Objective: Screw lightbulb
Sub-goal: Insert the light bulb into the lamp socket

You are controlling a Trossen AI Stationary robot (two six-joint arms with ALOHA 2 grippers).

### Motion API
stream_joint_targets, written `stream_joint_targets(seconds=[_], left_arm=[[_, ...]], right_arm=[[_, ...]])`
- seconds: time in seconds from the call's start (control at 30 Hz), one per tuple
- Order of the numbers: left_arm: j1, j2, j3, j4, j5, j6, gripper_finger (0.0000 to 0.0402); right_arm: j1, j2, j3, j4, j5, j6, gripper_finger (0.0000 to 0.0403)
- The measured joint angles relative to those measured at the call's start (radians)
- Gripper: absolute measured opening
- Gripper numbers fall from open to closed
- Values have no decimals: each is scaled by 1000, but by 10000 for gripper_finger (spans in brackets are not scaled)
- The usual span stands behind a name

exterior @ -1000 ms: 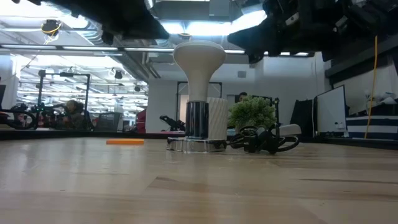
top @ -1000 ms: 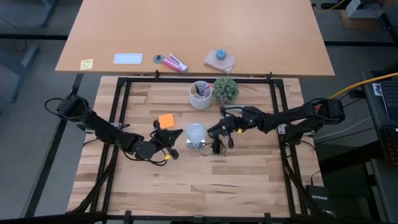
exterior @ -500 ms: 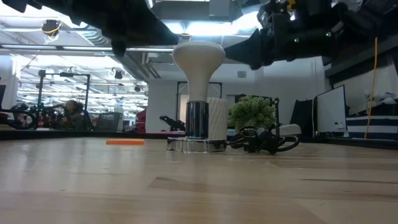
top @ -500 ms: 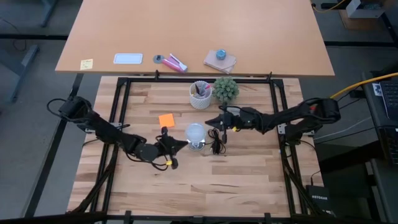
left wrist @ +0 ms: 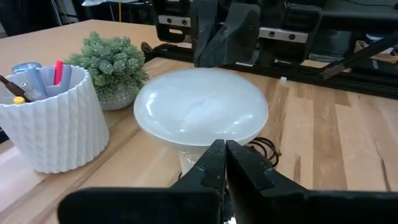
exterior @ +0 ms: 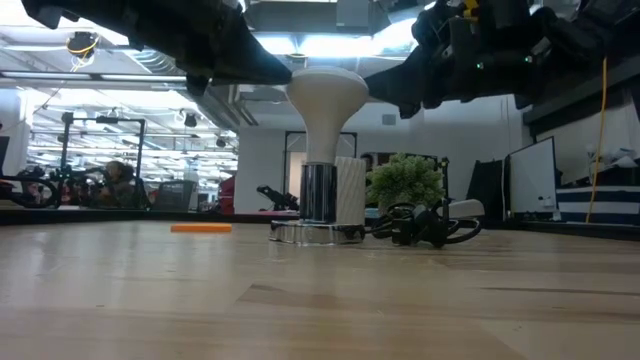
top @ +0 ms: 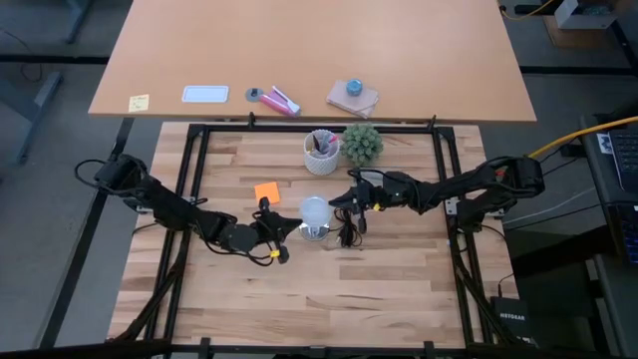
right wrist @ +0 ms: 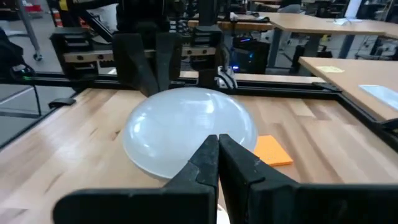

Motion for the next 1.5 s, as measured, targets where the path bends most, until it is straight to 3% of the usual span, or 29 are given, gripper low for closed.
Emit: stream_joint_targets(seconds=[0.4, 0.67, 0.93, 1.03, 1.2, 1.3, 1.5], left_arm=[[4, 0, -1, -3, -110, 0, 5], [53, 0, -1, -3, -136, -33, 5], [53, -10, -1, 12, -176, 33, 5], [30, -37, -1, 13, -197, 55, 5], [-20, -78, -1, 15, -194, 67, 5], [-45, -79, 0, 8, -133, 65, 5], [-46, -57, 0, 5, -26, 24, 5]], right_arm=[[0, 0, 0, -6, -111, 61, 12], [0, 1, -1, 24, -120, 63, 12], [0, -1, -1, 99, -94, 59, 12], [0, -16, -1, 100, -49, 45, 12], [-1, -27, -1, 98, 128, -2, 12], [-1, -27, -1, 87, 226, -2, 12], [-1, -24, -1, 13, 222, -2, 12]])
